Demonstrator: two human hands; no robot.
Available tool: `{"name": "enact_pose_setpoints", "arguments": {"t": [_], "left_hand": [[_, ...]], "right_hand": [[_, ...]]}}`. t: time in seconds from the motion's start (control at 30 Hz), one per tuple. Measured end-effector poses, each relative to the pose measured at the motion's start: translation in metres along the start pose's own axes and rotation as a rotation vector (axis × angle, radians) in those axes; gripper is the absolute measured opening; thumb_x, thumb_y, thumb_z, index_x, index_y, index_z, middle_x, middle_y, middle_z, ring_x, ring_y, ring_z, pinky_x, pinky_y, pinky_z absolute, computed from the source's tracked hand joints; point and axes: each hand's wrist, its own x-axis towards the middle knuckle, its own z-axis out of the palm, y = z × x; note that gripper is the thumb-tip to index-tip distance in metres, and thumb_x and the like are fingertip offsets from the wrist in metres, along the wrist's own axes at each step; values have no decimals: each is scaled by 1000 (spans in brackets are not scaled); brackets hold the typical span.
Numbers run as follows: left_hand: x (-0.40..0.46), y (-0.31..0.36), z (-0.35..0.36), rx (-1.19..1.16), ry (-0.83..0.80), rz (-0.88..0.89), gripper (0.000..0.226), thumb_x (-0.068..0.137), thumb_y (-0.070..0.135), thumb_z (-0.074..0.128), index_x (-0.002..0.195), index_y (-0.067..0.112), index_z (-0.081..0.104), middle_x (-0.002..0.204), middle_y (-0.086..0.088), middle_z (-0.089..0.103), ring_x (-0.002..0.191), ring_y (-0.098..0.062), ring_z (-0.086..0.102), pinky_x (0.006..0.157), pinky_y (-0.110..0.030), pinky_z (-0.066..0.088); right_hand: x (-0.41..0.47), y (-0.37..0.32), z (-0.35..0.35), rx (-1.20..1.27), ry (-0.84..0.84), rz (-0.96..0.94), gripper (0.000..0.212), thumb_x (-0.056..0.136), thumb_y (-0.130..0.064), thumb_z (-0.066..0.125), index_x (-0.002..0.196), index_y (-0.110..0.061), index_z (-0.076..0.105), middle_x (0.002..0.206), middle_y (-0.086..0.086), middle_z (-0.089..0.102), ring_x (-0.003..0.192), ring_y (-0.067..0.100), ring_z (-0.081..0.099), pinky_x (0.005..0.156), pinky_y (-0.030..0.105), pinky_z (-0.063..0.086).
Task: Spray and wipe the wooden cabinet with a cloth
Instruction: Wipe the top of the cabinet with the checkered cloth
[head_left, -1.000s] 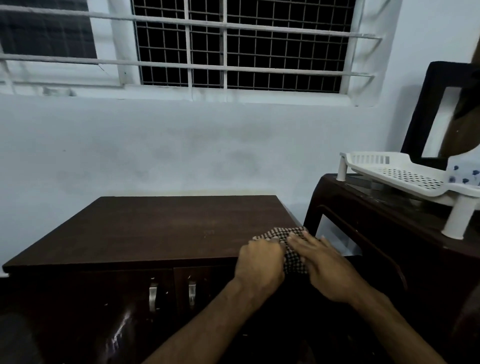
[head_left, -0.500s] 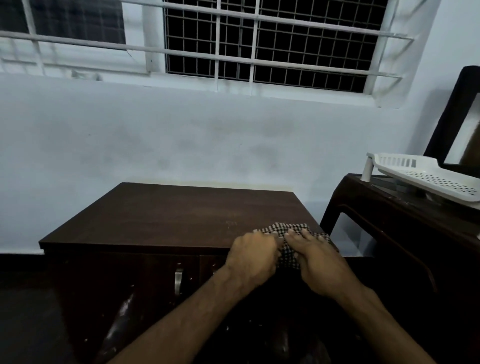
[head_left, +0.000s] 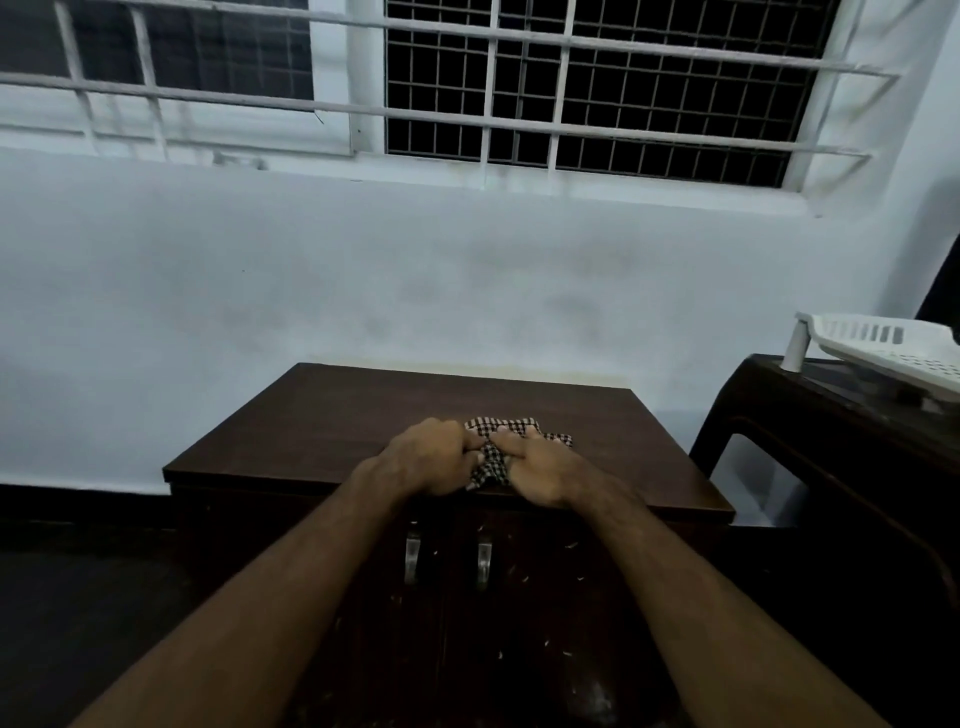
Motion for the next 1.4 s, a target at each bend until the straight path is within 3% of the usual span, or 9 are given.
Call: {"name": "enact_pose_setpoints", "arguments": {"t": [0.23,0.37,0.6,0.77,0.83,0.97,1.17,1.23,1.4], "left_hand": [[-27,9,3,91,-4,21,33,102,39,42,128,31,59,125,-8,69,115,-32,64,96,-41,53],[-54,36,13,156,43,63,38,101,42,43,136,31,52,139,5,60,125,-26,59,99,-43,52],[-34,109,26,197,152,58,31,103,35,47,123,17,63,121,-7,69,112,-30,66,89,-38,52],[-8,172,34,163,171,146,26,102,29,51,111,12,69,117,-11,70,109,-33,67,89,-40,53],[-2,191,40,148,172,172,25,102,24,49,111,11,69,118,-11,70,110,-32,67,91,-40,52],[0,198,49,150,198,175,26,102,16,45,112,12,69,116,-10,71,108,-31,68,89,-39,53],[-11,158,50,57,177,217,30,101,37,49,124,24,63,118,-10,70,108,-35,65,88,-42,54],[-7,142,49,-8,168,234,31,99,44,50,124,31,62,117,-9,70,108,-36,65,88,-43,54],[16,114,40,-11,127,154,36,101,45,43,118,25,67,109,-11,73,103,-34,68,86,-42,54]], "right_hand": [[-28,1,5,-15,43,-32,55,106,-17,31,160,-26,26,169,-1,16,157,25,9,127,39,10],[-68,17,24,-40,124,-82,54,108,-32,32,161,-30,23,169,-11,14,157,15,6,128,41,4],[-97,82,7,-38,191,-57,51,109,-30,35,159,-33,26,166,-17,18,156,9,10,128,36,9],[-122,135,-24,92,174,95,49,107,-18,47,155,-25,38,162,-13,26,151,2,13,113,10,0],[-128,148,-33,171,184,159,48,106,-16,49,152,-27,43,164,-9,28,152,3,14,115,13,0],[-127,142,-31,9,185,213,51,106,-19,41,156,-29,36,166,-9,22,156,10,13,122,25,-2],[-133,118,-7,-62,259,161,53,106,-31,43,158,-27,33,166,-12,23,155,10,14,121,20,4],[-126,110,-9,-78,237,172,52,107,-34,40,158,-26,32,167,-11,21,156,12,13,123,25,5],[-81,87,-21,-54,103,200,52,110,-33,28,160,-20,28,169,-1,17,157,24,11,125,36,10]]}}
